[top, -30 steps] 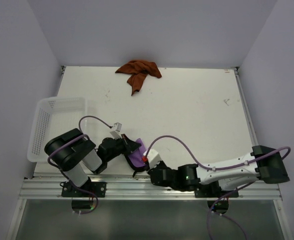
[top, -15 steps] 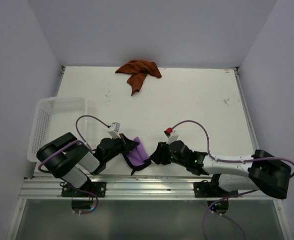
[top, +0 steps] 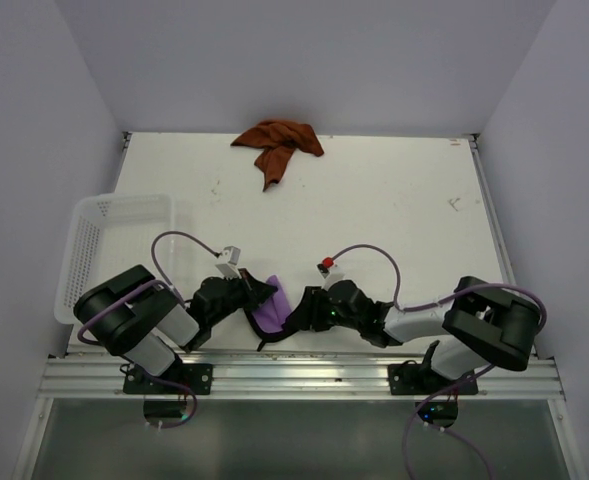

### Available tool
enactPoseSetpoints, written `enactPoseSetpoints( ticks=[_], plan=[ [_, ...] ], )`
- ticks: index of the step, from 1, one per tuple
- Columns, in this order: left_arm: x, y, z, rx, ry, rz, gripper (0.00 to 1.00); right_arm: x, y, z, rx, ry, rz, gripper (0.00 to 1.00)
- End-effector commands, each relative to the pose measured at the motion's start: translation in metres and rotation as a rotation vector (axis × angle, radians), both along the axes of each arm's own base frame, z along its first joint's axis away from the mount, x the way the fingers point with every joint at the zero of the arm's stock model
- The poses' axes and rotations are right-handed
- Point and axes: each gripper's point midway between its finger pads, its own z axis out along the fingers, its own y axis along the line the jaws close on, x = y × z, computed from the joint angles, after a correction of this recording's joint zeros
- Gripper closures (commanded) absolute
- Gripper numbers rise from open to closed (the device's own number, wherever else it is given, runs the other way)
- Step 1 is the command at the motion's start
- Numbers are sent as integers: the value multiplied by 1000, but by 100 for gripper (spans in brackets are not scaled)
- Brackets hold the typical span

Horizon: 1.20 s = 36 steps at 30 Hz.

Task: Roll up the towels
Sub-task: Roll the towel

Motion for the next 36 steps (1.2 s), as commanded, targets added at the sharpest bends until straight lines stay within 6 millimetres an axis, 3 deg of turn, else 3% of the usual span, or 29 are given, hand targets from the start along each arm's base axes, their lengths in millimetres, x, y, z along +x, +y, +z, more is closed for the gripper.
enactPoseSetpoints(
  ticks=[1,6,12,16,21,24,26,27,28,29,30,31,32,33,34,35,36],
  plan=[
    [6,5,6,24,-64,11,100,0,9,3,46,12,15,50],
    [6,9,4,41,-64,26,100,1,10,4,32,6,22,51],
    [8,16,3,51,-67,61,100,-8,10,-7,-81,-6,64,67],
    [10,18,3,54,-68,80,100,-12,13,-12,-147,-41,84,71],
    [11,19,2,54,-63,90,100,-14,13,-15,-198,-54,87,93],
    [13,19,3,61,-58,96,99,-10,7,-10,-264,-102,87,100],
    [14,20,3,75,-47,104,88,-9,3,-8,-305,-124,86,100],
    [18,18,7,74,-52,106,77,-11,0,-7,-340,-137,102,100],
    [22,17,16,67,-68,117,73,-8,-2,-3,-355,-156,90,100],
    [19,20,5,111,-20,117,69,-7,-3,-2,-374,-165,91,100],
    [28,15,22,95,-51,122,63,-8,-6,-1,-407,-173,102,100],
    [26,20,10,150,-1,132,61,-6,-7,1,-420,-189,96,100],
    [29,19,15,156,4,137,60,-8,-11,0,-454,-186,104,100],
    [37,13,35,139,-36,134,55,-7,-12,0,-469,-196,109,100],
    [35,17,30,174,-5,139,52,-7,-14,1,-486,-206,108,100],
    [44,12,45,165,-13,150,50,-7,-15,2,-501,-214,113,100],
    [40,17,38,213,36,155,48,-7,-16,3,-517,-225,120,100]
  ],
)
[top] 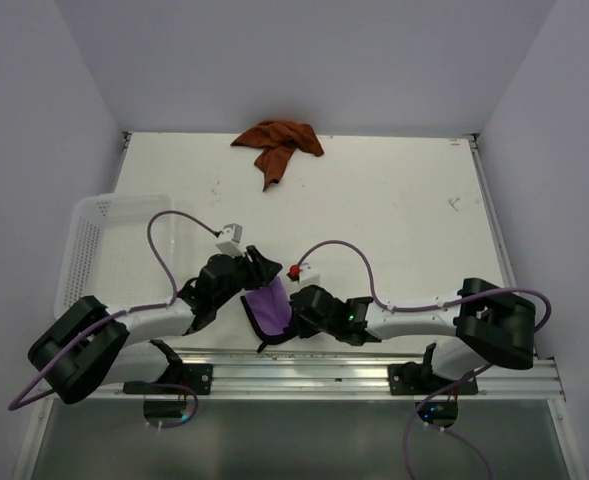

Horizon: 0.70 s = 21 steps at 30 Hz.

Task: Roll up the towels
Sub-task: Roll the towel

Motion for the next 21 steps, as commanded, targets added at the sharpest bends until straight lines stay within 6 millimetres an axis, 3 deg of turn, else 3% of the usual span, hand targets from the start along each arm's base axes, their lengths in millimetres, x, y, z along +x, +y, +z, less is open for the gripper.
enactPoseSetpoints(
  ticks=[1,2,3,5,16,21],
  plan=[
    [10,12,3,132,72,53,48,3,-25,-1,-160,-66,11,100],
    [19,5,18,118,74,51,47,4,-24,3,-166,-79,15,100],
    [14,7,11,144,133,36,47,4,-24,4,-175,-88,16,100],
    [20,-1,25,125,155,20,48,6,-27,6,-203,-109,11,100],
    [-6,-42,23,31,372,-230,50,9,-30,21,-362,-272,-2,100],
    [-18,-37,16,84,418,-256,50,11,-30,20,-415,-303,-22,100]
  ],
)
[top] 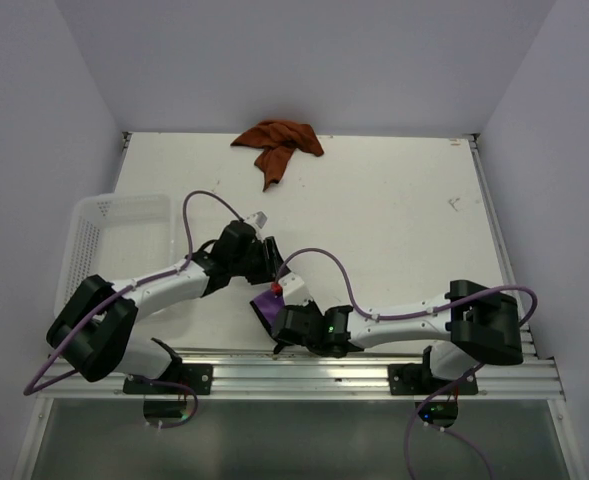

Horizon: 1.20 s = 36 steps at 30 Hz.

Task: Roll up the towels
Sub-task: Roll the towel

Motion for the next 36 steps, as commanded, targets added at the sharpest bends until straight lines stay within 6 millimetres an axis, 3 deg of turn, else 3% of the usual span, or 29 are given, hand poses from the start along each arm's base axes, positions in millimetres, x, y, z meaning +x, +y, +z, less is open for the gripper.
enactPoseSetpoints(
  ticks=[1,12,20,28,36],
  plan=[
    [-4,-6,15,-5,14,-60,50,12,-5,7,-69,-85,-44,100],
    [-2,9,19,138,-37,-58,50,14,-2,6,-92,-103,-65,100],
    [-11,8,3,171,-8,-100,50,11,3,14,-179,-185,-35,100],
    [-14,28,-26,355,-5,-87,55,5,10,16,-245,-245,-14,100],
    [-18,42,-43,414,1,-66,64,1,5,20,-378,-347,16,100]
  ],
)
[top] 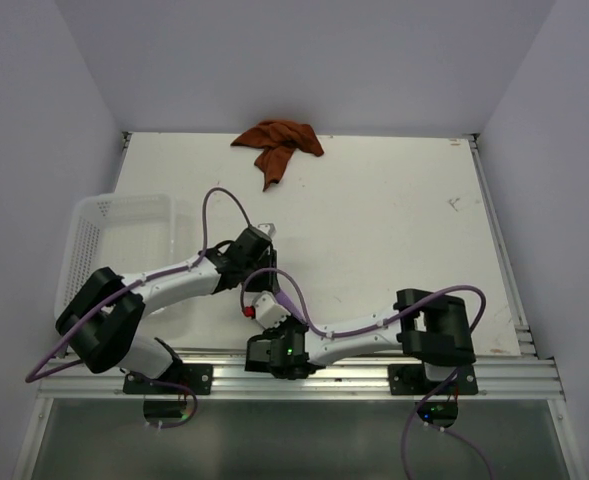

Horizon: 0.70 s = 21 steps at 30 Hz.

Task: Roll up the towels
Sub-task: Roll the towel

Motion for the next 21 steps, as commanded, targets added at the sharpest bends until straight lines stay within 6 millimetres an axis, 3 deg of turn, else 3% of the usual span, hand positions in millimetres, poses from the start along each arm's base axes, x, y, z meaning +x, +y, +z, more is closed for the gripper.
enactPoseSetpoints(
  ticks=[1,6,11,15,17,18,20,21],
  plan=[
    [-1,15,-11,67,-13,15,65,1,-1,16,-66,-111,2,100],
    [-3,19,-15,64,-18,37,75,-6,1,7,-135,-146,27,100],
    [-8,24,-22,59,-14,61,99,-14,1,3,-149,-148,39,100],
    [-10,30,-33,43,-38,98,100,-20,4,10,-56,-98,45,81],
    [-3,24,-26,-18,-95,117,100,-27,10,17,41,-39,66,77],
    [-7,30,-32,-18,-100,125,100,-29,12,19,75,-18,77,68],
    [3,23,-18,-94,-186,143,100,-39,21,26,184,52,116,56],
    [0,32,-24,-87,-200,159,100,-42,23,28,216,76,126,50]
  ],
)
